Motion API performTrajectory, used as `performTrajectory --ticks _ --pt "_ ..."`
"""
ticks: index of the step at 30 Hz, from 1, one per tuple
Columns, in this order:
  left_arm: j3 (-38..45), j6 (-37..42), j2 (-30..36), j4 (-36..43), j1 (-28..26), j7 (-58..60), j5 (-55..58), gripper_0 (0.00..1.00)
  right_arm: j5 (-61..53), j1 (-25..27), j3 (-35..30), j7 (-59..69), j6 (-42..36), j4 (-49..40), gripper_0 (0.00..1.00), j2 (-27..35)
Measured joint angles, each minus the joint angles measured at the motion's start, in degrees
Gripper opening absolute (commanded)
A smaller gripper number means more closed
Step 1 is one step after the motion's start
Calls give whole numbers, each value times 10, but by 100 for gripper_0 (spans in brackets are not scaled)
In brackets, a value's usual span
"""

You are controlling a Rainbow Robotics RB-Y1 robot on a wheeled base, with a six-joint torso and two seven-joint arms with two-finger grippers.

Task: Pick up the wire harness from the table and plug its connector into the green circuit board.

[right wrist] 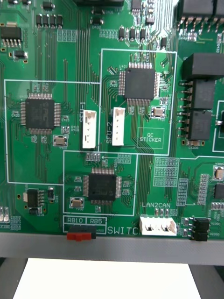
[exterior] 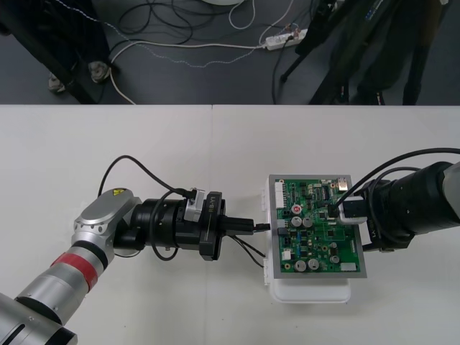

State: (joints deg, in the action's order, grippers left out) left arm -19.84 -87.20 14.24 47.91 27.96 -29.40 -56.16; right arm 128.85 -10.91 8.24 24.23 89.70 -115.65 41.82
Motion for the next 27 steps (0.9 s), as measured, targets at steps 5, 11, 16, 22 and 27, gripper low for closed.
performTrajectory --ticks 5,11,16,22,27 --pt "0 0 0 0 0 0 -1 0 0 0 0 0 0 0 100 -2" --pt "-9 0 0 0 0 0 -2 0 2 0 3 0 0 0 100 -7" --pt "-14 0 0 0 1 0 -2 0 2 0 3 0 0 0 100 -8" --pt "-16 0 0 0 1 0 -2 0 2 0 3 0 0 0 100 -8" --pt "-16 0 0 0 1 0 -2 0 4 0 3 0 0 0 100 -8"
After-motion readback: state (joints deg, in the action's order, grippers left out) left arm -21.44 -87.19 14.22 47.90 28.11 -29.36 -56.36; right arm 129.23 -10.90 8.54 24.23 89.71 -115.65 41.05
